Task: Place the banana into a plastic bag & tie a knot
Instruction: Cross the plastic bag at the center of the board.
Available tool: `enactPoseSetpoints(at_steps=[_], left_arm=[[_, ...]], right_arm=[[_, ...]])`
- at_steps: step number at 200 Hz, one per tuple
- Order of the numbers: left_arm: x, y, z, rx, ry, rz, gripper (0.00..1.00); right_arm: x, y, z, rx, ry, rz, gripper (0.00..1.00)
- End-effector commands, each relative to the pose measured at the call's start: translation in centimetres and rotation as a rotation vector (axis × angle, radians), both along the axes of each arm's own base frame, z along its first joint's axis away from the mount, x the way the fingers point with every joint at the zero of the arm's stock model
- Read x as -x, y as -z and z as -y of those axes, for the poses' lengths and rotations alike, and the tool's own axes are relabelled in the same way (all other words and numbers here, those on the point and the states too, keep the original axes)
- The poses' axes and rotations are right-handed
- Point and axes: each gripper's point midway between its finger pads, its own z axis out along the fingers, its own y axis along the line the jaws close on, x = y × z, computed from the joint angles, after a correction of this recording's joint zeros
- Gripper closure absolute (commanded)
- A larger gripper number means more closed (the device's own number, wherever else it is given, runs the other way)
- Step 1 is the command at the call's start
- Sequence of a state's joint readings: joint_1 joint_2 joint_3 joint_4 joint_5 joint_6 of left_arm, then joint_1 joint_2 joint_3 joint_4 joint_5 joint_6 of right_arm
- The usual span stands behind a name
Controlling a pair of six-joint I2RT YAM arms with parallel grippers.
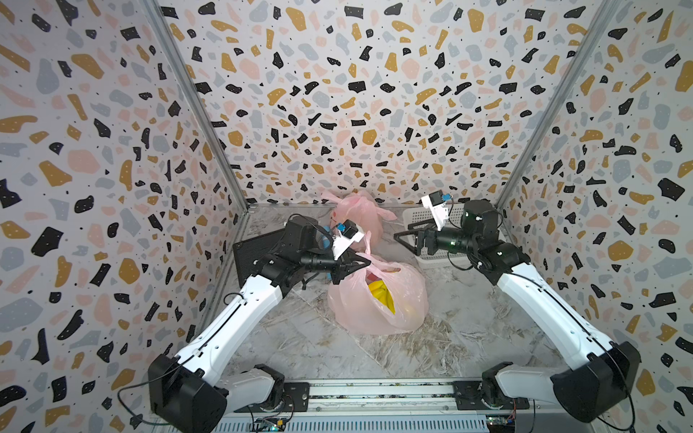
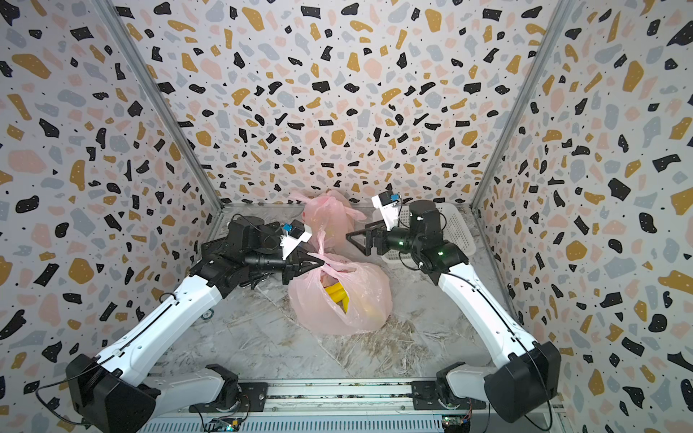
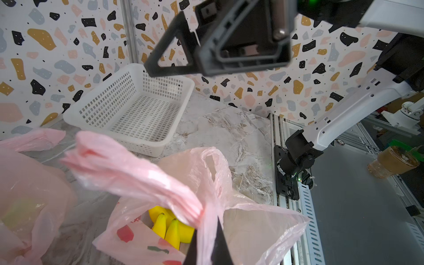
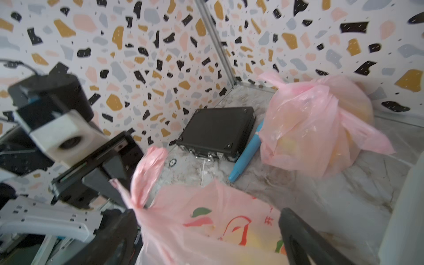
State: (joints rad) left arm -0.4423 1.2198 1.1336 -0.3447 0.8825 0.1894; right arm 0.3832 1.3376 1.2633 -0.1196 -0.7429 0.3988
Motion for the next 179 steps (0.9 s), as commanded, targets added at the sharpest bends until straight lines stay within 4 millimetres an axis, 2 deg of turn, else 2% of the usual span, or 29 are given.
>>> enactPoseSetpoints(at_steps=[1,52,71,94,140,153,179], left_arm=[[0.1,-0.8,0.2,0.036,0.032,0.059,1.0],[1.2,-1.1,0.4,0.067,0.094,0.079,1.0],[1.5,-1.3,0.5,0.072,0.112,0.084,1.0],[1.9,-1.2,0.5,0.074,0.134,0.084,1.0],[2.3,-1.0,0.2,0.063,0.144,0.095,1.0],[2.3,-1.0,0.1,0.065,0.145,0.095,1.0],[2.2,-0.8,-0.1,0.065,0.146,0.096,1.0]], right_arm=[[-1.3,-1.2,-1.5,-0.114,-0.11,-0.11,0.09],[-2.2,1.2,-3.2,-0.054,-0.192,-0.189,0.01],[-1.6,2.0,-4.5,-0.022,-0.249,-0.204,0.01],[-0.9,2.0,-5.9,-0.019,-0.304,-0.222,0.01],[1.2,2.3,-8.1,-0.009,-0.441,-0.277,0.17],[1.8,2.6,-8.6,0.003,-0.47,-0.284,0.18],[3.4,1.3,-9.3,-0.043,-0.559,-0.269,0.26]])
